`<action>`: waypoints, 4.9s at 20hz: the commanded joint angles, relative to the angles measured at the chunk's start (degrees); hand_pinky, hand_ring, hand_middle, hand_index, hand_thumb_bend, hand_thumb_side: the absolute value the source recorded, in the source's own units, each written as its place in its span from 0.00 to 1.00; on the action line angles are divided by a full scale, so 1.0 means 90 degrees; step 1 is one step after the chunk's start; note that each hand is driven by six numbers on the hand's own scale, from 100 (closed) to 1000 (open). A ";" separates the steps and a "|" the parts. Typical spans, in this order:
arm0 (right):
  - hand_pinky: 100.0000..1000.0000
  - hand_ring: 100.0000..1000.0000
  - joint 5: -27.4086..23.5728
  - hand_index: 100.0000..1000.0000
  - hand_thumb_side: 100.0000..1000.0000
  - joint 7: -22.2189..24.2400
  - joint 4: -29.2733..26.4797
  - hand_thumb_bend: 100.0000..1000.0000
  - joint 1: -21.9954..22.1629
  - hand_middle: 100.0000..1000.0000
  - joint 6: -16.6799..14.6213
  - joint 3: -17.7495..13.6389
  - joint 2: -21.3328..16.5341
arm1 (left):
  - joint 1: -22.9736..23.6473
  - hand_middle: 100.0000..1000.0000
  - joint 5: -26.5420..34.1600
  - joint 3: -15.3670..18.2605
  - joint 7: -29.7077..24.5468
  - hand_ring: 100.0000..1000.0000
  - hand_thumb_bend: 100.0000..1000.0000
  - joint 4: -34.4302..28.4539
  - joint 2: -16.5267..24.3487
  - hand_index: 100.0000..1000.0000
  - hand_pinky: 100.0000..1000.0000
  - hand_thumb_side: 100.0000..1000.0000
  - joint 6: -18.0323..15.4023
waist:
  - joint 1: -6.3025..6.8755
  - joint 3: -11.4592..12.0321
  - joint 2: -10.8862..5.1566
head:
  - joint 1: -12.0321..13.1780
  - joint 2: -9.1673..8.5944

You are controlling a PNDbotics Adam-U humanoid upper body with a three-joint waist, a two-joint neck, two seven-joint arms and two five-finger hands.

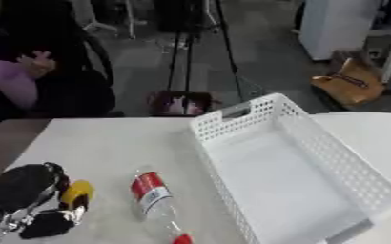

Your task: Pick up objects on the table and place them in the box.

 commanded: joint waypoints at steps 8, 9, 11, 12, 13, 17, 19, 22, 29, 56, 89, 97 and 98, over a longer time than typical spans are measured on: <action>0.61 0.41 -0.0034 0.62 0.49 -0.0371 -0.0121 0.00 0.0010 0.57 -0.0336 -0.0022 -0.0260 | -0.0562 0.52 0.0076 0.0112 -0.0853 0.68 0.00 -0.0113 0.0129 0.47 0.67 0.29 0.1271 | 0.0010 -0.0004 -0.0264 | -0.0008 -0.0030; 0.61 0.41 -0.0033 0.62 0.49 -0.0371 -0.0121 0.00 0.0011 0.57 -0.0330 -0.0021 -0.0264 | -0.0610 0.52 0.0081 0.0104 -0.0834 0.68 0.00 -0.0113 0.0129 0.47 0.67 0.29 0.1271 | 0.0014 -0.0003 -0.0272 | -0.0008 -0.0024; 0.61 0.41 -0.0030 0.62 0.49 -0.0371 -0.0121 0.00 0.0018 0.57 -0.0317 -0.0012 -0.0282 | -0.0789 0.51 0.0088 0.0094 -0.0773 0.67 0.00 -0.0113 0.0125 0.47 0.67 0.29 0.1232 | 0.0024 -0.0008 -0.0306 | -0.0014 -0.0004; 0.61 0.41 -0.0029 0.62 0.49 -0.0371 -0.0121 0.00 0.0021 0.57 -0.0310 -0.0008 -0.0290 | -0.0872 0.51 0.0092 0.0092 -0.0751 0.67 0.00 -0.0113 0.0122 0.47 0.67 0.28 0.1202 | 0.0027 -0.0008 -0.0321 | -0.0018 0.0006; 0.61 0.41 -0.0028 0.62 0.49 -0.0371 -0.0121 0.00 0.0023 0.57 -0.0305 -0.0007 -0.0294 | -0.0920 0.51 0.0096 0.0092 -0.0742 0.67 0.00 -0.0113 0.0120 0.47 0.67 0.28 0.1181 | 0.0029 -0.0006 -0.0328 | -0.0022 0.0011; 0.61 0.41 -0.0011 0.62 0.48 -0.0371 -0.0121 0.00 0.0038 0.57 -0.0268 0.0020 -0.0340 | -0.1442 0.50 0.0071 0.0067 -0.0767 0.66 0.00 -0.0113 0.0083 0.46 0.67 0.27 0.0899 | 0.0063 -0.0009 -0.0419 | -0.0046 0.0076; 0.61 0.41 -0.0008 0.62 0.48 -0.0371 -0.0121 0.00 0.0040 0.57 -0.0258 0.0024 -0.0351 | -0.1567 0.49 0.0024 0.0064 -0.0841 0.66 0.00 -0.0113 0.0067 0.46 0.67 0.27 0.0814 | 0.0069 -0.0004 -0.0434 | -0.0055 0.0088; 0.61 0.41 -0.0004 0.62 0.47 -0.0371 -0.0121 0.00 0.0055 0.57 -0.0232 0.0054 -0.0400 | -0.2101 0.48 -0.0058 0.0035 -0.0957 0.65 0.00 -0.0113 -0.0049 0.45 0.67 0.27 0.0550 | 0.0104 -0.0023 -0.0526 | -0.0077 0.0157; 0.61 0.41 0.0017 0.62 0.46 -0.0371 -0.0121 0.00 0.0077 0.57 -0.0138 0.0131 -0.0497 | -0.3428 0.45 -0.0354 -0.0007 -0.1485 0.63 0.00 -0.0113 -0.0595 0.43 0.66 0.30 0.0076 | 0.0164 -0.0025 -0.0706 | -0.0189 0.0293; 0.61 0.41 -0.0059 0.62 0.42 -0.0371 -0.0121 0.00 -0.0107 0.57 -0.0014 0.0470 -0.0645 | -0.5444 0.41 -0.1343 -0.0964 -0.2434 0.59 0.00 0.0156 -0.3386 0.39 0.63 0.33 0.0228 | 0.0428 -0.0635 -0.0909 | 0.0042 0.0277; 0.61 0.41 -0.0120 0.62 0.44 -0.0371 -0.0121 0.00 -0.0157 0.57 -0.0095 0.0471 -0.0576 | -0.5046 0.80 -0.0020 -0.1622 -0.0818 0.83 0.00 0.3198 -0.4145 0.91 0.80 0.84 -0.0601 | 0.0390 -0.0821 -0.0765 | 0.0083 0.0181; 0.61 0.41 -0.0129 0.62 0.43 -0.0371 -0.0121 0.00 -0.0172 0.57 -0.0098 0.0470 -0.0578 | -0.5051 1.00 -0.0269 -0.1660 -0.1338 1.00 0.00 0.3426 -0.4218 1.00 0.91 1.00 -0.0913 | 0.0391 -0.0836 -0.0754 | 0.0087 0.0157; 0.61 0.41 -0.0130 0.62 0.44 -0.0371 -0.0121 0.00 -0.0172 0.57 -0.0099 0.0469 -0.0580 | -0.5056 0.99 -0.0326 -0.1642 -0.1339 0.99 0.00 0.3412 -0.4227 1.00 0.91 1.00 -0.0948 | 0.0389 -0.0841 -0.0754 | 0.0084 0.0154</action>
